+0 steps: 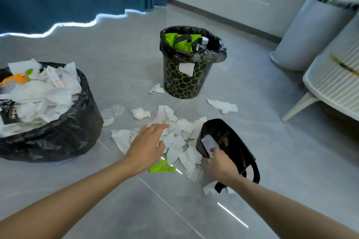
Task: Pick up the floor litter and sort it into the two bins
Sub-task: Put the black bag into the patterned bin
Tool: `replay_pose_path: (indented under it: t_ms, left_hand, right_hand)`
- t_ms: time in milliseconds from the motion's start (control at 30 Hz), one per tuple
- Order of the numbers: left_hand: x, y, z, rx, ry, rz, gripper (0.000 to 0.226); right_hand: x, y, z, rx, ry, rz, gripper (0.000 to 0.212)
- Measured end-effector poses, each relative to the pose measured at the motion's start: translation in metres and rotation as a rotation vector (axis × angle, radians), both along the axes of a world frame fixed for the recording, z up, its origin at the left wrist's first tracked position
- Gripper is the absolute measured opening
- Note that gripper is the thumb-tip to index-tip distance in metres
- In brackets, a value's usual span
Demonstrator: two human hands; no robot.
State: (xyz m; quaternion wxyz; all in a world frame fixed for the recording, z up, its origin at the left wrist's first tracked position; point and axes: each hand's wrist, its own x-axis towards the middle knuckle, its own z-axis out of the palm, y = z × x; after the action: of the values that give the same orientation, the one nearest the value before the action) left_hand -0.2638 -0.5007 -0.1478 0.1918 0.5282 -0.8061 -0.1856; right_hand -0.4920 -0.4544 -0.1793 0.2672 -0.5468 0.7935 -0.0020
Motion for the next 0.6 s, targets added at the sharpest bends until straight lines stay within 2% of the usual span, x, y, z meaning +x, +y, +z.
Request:
replay_pose_path:
  t_ms: [67, 133, 233, 333, 433, 533, 600]
  left_hand:
    - [-0.002, -0.002, -0.009, 0.057, 0.008, 0.008, 0.051]
    - [-0.003, -0.004, -0.014, 0.103, 0.027, 0.015, 0.051]
    - [-0.009, -0.007, -0.016, 0.14, 0.056, 0.018, 0.049]
    - [-0.016, -0.008, -0.015, 0.168, 0.068, 0.008, 0.048]
    - [-0.029, -0.012, -0.009, 0.19, 0.088, -0.018, 0.048]
    - [-0.049, -0.016, -0.001, 0.222, 0.112, -0.037, 0.05]
    - [-0.063, -0.016, 0.004, 0.263, 0.125, -0.054, 0.051]
  right_hand:
    - [0.001, 0.001, -0.004, 0.039, 0.062, 0.087, 0.021]
    - [0.004, 0.0, -0.002, 0.025, 0.081, 0.144, 0.017]
    - [0.01, -0.004, 0.005, -0.072, 0.128, 0.201, 0.03]
    - [0.008, -0.007, 0.016, -0.358, 0.278, 0.287, 0.03]
    - [-0.011, -0.014, 0.027, -0.499, 0.396, 0.165, 0.044]
    - [-0.035, -0.014, 0.036, -0.332, 0.359, -0.042, 0.067]
    - [-0.05, -0.009, 0.035, -0.151, 0.224, -0.204, 0.061]
